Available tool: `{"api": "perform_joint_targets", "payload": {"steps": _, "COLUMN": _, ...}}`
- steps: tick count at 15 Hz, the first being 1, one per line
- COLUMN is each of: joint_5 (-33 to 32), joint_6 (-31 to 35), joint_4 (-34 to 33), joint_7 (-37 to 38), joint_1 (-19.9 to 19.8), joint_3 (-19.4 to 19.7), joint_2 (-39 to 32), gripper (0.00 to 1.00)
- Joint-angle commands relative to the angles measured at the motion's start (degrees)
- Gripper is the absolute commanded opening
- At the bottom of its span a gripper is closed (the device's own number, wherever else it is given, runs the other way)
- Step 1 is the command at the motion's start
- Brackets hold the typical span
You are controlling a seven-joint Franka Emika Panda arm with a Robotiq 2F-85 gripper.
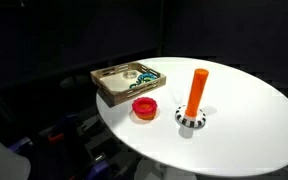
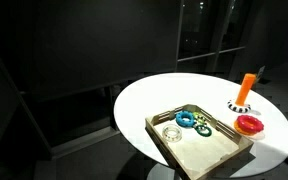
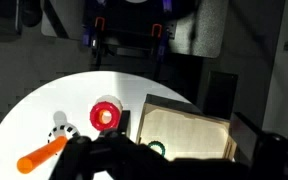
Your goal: Remove the colorless ring from the crate and put it on the table
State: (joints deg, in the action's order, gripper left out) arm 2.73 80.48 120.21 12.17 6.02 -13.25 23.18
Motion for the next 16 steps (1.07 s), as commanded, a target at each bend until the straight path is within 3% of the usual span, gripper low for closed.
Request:
{"api": "perform_joint_targets", "payload": {"steps": 1, "joint_5": -0.2, "joint_6": -0.1, "joint_4": -0.2, "joint_7": 0.2, "joint_1": 0.6, "joint_3": 0.5, "joint_2": -0.1, "gripper": 1.0}}
{"api": "perform_joint_targets", "payload": {"steps": 9, "joint_5": -0.7, "joint_6": 0.2, "joint_4": -0.5, "joint_7": 0.6, "joint_1": 0.5, "joint_3": 0.3, "joint_2": -0.6, "gripper": 1.0}}
{"api": "perform_joint_targets", "payload": {"steps": 16, "joint_5": -2.1, "joint_6": 5.1, "joint_4": -6.2, "joint_7": 5.8, "joint_1": -0.3, "joint_3": -0.1, "joint_2": -8.1, "gripper": 1.0}}
